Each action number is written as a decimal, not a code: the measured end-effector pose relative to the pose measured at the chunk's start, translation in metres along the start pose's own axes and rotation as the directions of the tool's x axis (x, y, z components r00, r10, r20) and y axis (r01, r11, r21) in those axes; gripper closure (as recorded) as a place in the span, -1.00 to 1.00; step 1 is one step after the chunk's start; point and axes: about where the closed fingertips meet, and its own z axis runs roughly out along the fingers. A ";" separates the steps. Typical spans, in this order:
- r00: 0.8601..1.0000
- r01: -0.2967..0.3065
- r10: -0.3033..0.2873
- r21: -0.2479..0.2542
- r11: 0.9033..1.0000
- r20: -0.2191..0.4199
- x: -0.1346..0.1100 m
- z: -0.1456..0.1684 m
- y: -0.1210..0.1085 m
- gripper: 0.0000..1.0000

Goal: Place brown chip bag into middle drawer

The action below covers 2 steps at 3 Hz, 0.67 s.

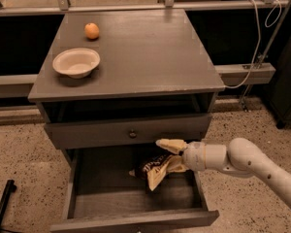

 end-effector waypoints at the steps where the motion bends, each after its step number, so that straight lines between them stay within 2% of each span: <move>1: 0.999 -0.036 0.034 -0.034 0.999 -0.035 -0.006 -0.019 0.015 -1.00; 2: 0.985 -0.106 0.095 -0.067 0.992 -0.142 -0.016 -0.064 0.043 -1.00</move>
Offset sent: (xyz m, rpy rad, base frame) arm -0.0865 -0.1154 -0.0183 -0.1559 0.1443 -0.2732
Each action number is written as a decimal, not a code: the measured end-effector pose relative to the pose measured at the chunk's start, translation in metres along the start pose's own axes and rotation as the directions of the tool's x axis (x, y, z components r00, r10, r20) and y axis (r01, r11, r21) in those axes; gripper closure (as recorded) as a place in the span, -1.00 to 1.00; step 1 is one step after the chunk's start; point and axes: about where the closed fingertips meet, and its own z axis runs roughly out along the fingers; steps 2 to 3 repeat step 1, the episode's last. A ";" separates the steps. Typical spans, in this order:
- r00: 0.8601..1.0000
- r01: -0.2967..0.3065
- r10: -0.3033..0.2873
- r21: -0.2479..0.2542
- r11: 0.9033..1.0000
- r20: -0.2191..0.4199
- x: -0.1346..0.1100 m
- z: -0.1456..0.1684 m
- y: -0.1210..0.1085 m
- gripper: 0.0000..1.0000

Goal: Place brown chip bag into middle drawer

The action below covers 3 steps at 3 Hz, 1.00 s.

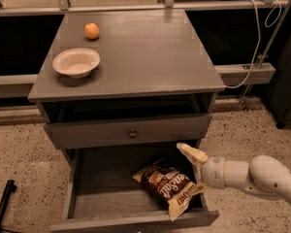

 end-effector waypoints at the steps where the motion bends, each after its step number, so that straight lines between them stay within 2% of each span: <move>1: 1.000 0.000 0.000 0.000 1.000 0.000 0.000 0.000 0.000 -1.00; 3: 1.000 0.000 0.000 0.000 1.000 0.000 0.000 0.000 0.000 -1.00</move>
Offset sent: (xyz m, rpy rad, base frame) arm 0.0000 0.0000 0.0000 0.0000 0.0000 0.0000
